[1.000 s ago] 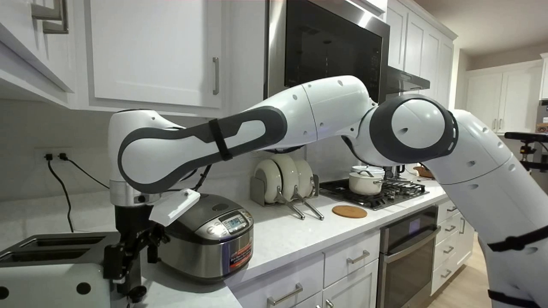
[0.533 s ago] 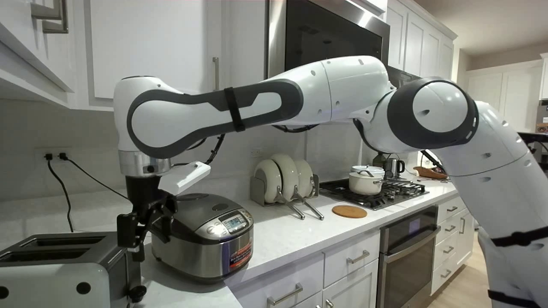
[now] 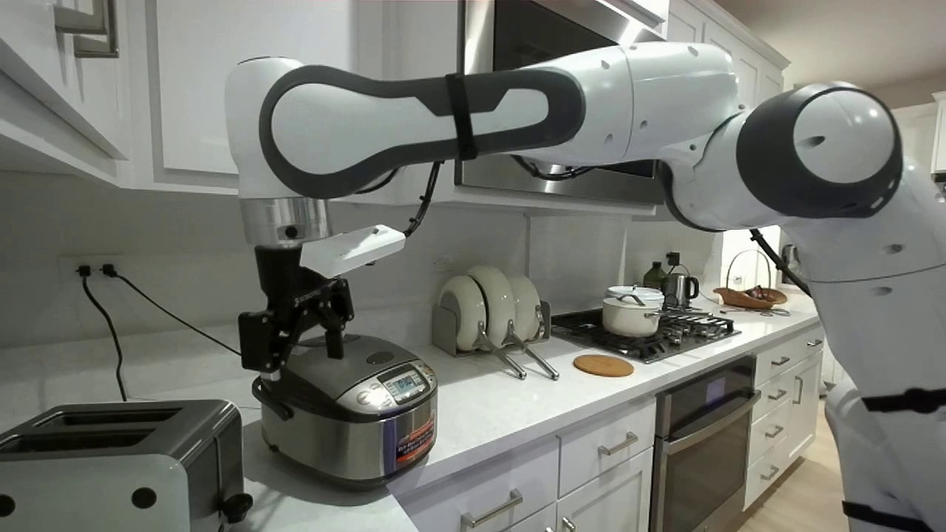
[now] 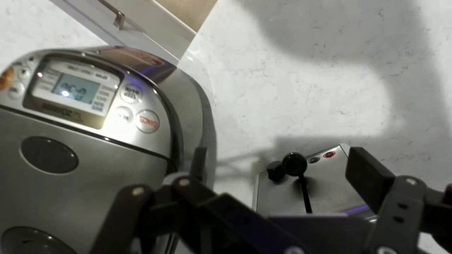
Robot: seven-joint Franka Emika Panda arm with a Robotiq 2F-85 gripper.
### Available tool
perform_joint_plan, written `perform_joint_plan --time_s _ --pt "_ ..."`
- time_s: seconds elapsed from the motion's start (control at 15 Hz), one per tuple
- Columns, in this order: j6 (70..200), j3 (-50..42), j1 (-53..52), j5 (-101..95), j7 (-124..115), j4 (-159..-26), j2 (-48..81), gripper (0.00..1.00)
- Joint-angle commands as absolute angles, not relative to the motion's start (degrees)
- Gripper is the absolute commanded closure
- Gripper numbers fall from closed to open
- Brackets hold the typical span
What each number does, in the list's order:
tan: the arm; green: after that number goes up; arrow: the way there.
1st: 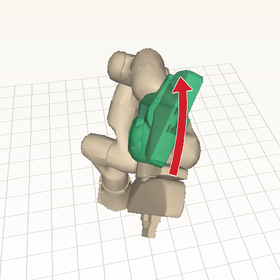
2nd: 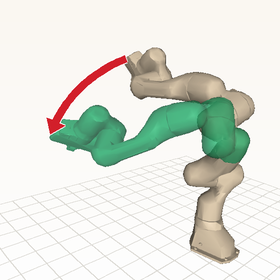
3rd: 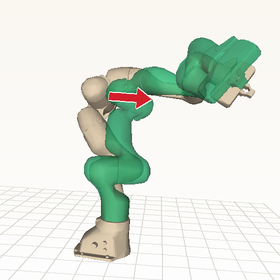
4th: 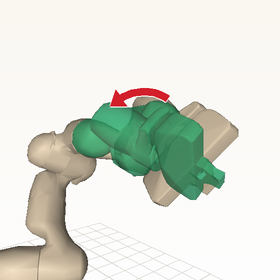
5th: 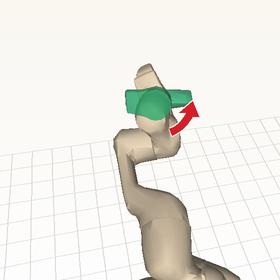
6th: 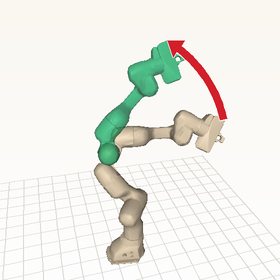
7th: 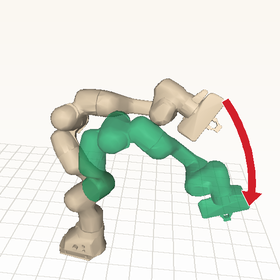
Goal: Press down the lever on the toaster
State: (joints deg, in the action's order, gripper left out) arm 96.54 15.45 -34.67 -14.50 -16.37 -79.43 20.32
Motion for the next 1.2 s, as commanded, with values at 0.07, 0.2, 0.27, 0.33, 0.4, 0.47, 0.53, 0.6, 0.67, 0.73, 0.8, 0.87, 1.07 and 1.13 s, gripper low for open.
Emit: perform_joint_plan --time_s 0.07,0.2,0.27,0.33,0.4,0.47,0.53,0.6,0.67,0.73,0.8,0.87,1.07,1.13 --pt "94.5 15.3 -34.4 -12.4 -26.4 -89.0 9.7 0.00" --pt "94.3 15.3 -34.0 -10.6 -30.2 -92.6 5.4 0.00" --pt "93.9 16.6 -32.8 -10.0 -32.2 -93.7 3.8 0.00" --pt "93.9 16.9 -32.3 -9.0 -33.9 -95.0 2.0 0.00" --pt "94.1 17.3 -31.7 -7.8 -35.6 -96.5 0.2 0.00" --pt "94.5 17.7 -31.0 -6.7 -37.1 -97.9 -1.6 0.00" --pt "95.0 18.1 -30.3 -5.9 -38.8 -99.3 -3.3 0.00" --pt "94.9 18.6 -29.6 -5.1 -39.9 -100.3 -4.6 0.00" --pt "94.9 19.2 -28.7 -4.4 -40.9 -101.3 -6.0 0.00" --pt "95.2 19.8 -27.8 -3.8 -42.2 -102.4 -7.3 0.00" --pt "95.6 20.3 -27.0 -3.3 -43.3 -103.4 -8.6 0.00" --pt "96.1 20.7 -26.3 -2.9 -44.1 -104.6 -9.8 0.00" --pt "94.4 22.2 -25.1 -3.9 -42.5 -102.0 -7.9 0.00" --pt "94.4 22.3 -24.9 -3.8 -42.7 -102.5 -8.4 0.00"
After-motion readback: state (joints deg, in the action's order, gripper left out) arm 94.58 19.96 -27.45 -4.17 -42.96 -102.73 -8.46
